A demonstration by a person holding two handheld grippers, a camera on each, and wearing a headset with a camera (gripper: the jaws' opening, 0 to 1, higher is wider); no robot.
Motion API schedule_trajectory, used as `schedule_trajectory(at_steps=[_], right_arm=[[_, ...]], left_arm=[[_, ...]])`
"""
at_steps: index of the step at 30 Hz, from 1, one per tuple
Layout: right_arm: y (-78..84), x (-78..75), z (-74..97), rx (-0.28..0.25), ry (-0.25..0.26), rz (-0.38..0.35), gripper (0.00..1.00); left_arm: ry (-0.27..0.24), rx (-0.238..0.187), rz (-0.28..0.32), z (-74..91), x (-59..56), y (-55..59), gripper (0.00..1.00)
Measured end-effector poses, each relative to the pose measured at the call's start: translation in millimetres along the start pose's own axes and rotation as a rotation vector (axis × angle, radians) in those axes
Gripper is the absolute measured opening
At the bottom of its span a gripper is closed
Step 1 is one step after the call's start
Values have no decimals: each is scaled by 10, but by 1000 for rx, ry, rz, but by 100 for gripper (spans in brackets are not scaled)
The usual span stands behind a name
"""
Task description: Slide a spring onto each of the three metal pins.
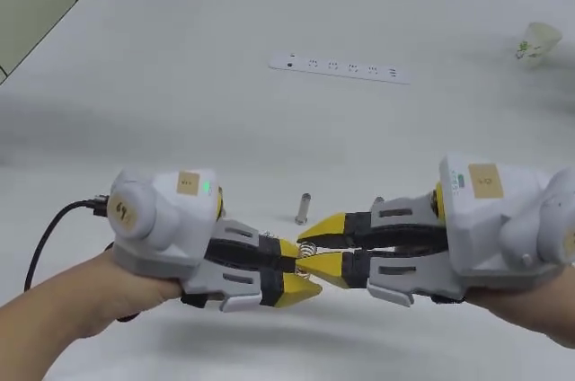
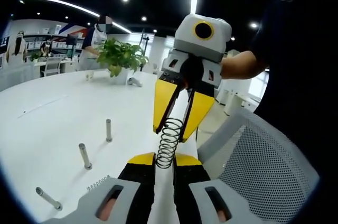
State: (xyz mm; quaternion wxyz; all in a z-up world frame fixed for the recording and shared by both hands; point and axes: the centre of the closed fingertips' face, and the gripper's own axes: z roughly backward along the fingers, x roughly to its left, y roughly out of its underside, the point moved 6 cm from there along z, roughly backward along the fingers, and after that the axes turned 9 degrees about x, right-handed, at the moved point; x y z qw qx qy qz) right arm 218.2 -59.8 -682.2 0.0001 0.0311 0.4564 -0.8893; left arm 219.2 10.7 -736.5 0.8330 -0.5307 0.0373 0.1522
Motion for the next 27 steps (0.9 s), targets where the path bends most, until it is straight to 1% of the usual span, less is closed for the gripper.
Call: schedule_trajectory(at_steps=[2, 3, 5, 9, 12, 19, 21, 23, 25, 27], right_arm=[[-19, -12, 2, 0, 5, 9, 7], [-30, -22, 3, -3, 6, 8, 7], [-35, -38, 4, -3, 11, 9, 7], [-28, -69, 3, 10, 21, 15, 7], [-19, -77, -1, 16, 26, 19, 7], [-12, -88, -10, 17, 34, 19, 7], [-9, -97, -11, 20, 44, 26, 7], [-6, -108, -10, 20, 50, 24, 7], [0, -127, -12, 16, 55, 18, 7], [3, -136, -15, 16, 59, 17, 7]], left_arm=[[-9, -3, 8, 7, 9, 0, 8], [-21, -2, 3, 11, 21, 2, 10], [-27, 4, -1, 15, 24, 10, 12], [-43, -4, 7, 37, 32, 12, 18], [-66, -8, 7, 61, 53, 12, 23], [-104, -23, 16, 127, 95, 9, 35], [-110, -27, 18, 151, 98, 12, 38], [-128, -29, 21, 183, 103, 17, 43], [-147, -24, 22, 207, 121, 29, 51], [-159, -25, 25, 238, 133, 39, 54]])
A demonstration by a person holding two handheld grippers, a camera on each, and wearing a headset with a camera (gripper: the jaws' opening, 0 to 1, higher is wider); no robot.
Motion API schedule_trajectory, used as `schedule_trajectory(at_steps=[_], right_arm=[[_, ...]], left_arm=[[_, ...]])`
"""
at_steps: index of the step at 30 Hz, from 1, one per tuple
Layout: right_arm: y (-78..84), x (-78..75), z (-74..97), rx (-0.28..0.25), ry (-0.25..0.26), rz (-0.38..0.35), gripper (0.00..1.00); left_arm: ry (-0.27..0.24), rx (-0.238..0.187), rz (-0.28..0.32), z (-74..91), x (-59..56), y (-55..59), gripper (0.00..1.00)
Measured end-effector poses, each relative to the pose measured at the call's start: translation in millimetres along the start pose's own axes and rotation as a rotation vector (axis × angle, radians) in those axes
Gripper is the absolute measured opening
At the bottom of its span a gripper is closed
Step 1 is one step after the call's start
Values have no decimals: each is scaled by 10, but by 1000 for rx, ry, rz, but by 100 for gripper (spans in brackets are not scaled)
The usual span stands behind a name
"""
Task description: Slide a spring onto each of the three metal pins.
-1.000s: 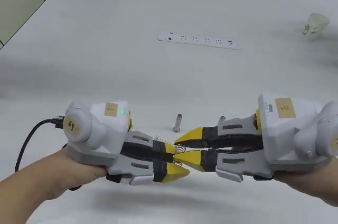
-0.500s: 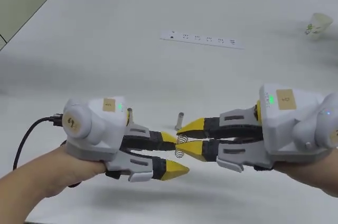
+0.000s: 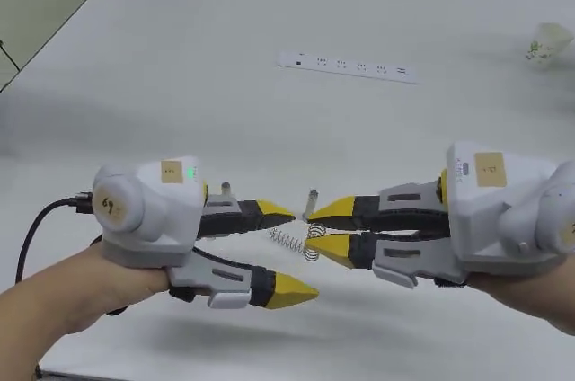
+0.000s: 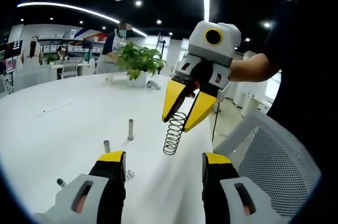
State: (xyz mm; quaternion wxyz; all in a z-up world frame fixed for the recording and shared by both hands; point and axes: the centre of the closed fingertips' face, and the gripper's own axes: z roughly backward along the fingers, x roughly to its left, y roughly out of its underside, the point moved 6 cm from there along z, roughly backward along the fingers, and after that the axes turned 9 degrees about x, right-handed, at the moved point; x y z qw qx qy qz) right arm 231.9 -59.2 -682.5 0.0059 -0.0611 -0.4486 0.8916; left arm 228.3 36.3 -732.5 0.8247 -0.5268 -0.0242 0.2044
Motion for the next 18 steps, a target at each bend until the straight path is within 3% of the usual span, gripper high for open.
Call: schedule_trajectory(at_steps=[7, 18], right_arm=[[-3, -32, -1, 5, 24, 20, 7], [59, -117, 48, 11, 69, 8, 7]], left_arm=[[-47, 5, 20, 131, 76, 66, 66], [-123, 9, 64, 459, 163, 209, 72]])
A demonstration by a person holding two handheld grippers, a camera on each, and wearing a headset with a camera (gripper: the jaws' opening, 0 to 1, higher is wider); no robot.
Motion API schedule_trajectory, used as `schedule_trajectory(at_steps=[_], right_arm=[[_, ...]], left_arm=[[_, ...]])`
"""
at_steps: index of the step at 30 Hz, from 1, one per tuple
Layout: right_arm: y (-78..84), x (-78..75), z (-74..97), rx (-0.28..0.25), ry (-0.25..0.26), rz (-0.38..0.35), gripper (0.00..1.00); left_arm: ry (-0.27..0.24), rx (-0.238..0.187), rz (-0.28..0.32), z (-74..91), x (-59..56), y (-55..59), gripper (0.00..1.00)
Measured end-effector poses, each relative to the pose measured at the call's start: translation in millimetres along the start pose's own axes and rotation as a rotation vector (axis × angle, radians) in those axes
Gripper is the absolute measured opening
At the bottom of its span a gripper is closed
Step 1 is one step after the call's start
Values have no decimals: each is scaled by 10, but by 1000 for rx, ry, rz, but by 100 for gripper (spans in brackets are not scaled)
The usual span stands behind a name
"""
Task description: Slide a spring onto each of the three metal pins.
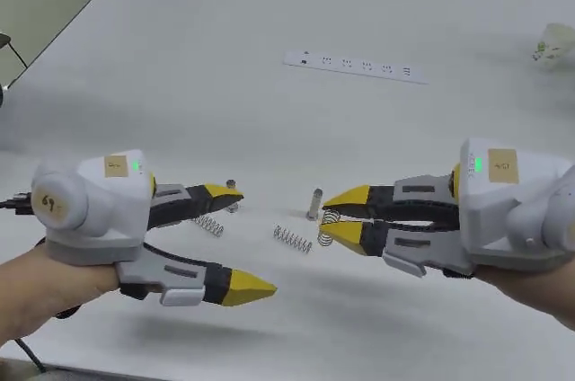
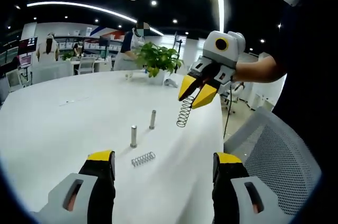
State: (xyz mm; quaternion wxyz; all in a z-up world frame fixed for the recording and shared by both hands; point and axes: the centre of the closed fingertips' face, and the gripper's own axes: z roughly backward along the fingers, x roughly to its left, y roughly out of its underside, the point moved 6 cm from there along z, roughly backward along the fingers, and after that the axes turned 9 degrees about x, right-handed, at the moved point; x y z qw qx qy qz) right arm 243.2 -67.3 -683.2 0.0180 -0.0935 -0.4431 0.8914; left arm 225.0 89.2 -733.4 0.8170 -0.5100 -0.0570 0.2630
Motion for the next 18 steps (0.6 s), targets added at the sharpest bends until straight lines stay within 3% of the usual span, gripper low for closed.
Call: schedule_trajectory(at_steps=[9, 18], right_arm=[[43, -35, 25, 5, 25, -4, 7], [100, -54, 50, 12, 37, -14, 7]], left_arm=[[-81, -5, 49, 201, 148, 113, 78], [-147, 1, 85, 315, 273, 241, 98]])
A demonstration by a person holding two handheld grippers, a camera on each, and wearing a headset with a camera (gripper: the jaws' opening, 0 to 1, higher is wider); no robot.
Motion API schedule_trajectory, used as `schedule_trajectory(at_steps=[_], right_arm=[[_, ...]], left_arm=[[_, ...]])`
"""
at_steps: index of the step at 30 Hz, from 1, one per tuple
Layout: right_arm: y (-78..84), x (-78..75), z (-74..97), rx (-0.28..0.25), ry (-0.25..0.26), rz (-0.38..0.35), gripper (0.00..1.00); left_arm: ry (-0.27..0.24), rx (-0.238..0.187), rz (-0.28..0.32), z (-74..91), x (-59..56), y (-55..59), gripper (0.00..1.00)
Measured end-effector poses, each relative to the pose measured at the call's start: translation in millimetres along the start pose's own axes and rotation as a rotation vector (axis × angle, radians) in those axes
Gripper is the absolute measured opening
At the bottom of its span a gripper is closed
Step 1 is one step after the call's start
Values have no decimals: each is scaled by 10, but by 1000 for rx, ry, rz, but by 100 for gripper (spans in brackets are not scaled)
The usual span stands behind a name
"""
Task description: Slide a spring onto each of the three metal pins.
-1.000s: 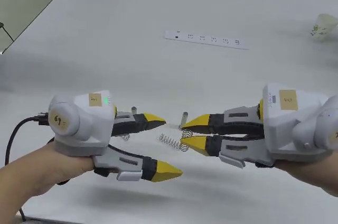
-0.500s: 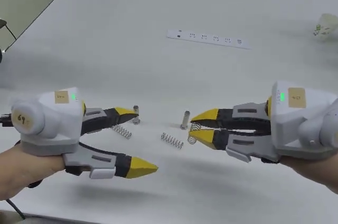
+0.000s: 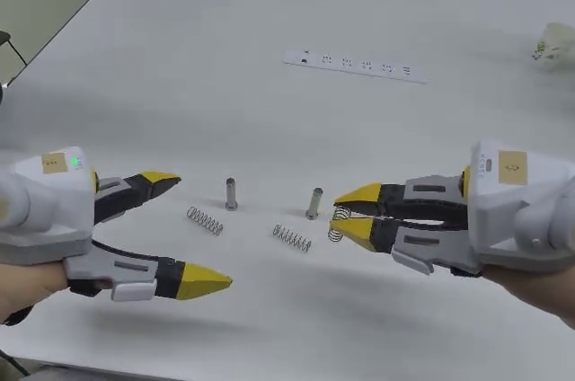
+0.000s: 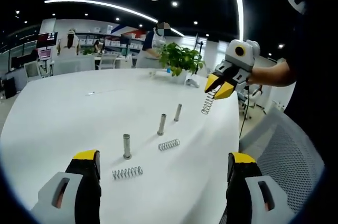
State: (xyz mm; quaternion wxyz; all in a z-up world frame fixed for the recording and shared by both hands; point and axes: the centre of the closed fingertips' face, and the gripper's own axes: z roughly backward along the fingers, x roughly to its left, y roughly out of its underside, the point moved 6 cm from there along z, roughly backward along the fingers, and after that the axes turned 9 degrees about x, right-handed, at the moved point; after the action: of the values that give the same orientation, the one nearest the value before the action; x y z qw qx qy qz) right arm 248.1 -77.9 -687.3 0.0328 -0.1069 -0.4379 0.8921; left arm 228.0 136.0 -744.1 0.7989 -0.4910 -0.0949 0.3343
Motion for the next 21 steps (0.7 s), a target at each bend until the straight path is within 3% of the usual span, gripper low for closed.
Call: schedule_trajectory(at_steps=[5, 14, 21], right_arm=[[25, 14, -4, 2, -1, -2, 7], [209, 9, -29, 28, 3, -34, 7], [401, -106, 22, 53, 61, -80, 7]], left_arm=[[-22, 1, 11, 32, 43, 24, 98], [-41, -11, 28, 70, 98, -5, 98], [-53, -18, 34, 111, 139, -2, 98]])
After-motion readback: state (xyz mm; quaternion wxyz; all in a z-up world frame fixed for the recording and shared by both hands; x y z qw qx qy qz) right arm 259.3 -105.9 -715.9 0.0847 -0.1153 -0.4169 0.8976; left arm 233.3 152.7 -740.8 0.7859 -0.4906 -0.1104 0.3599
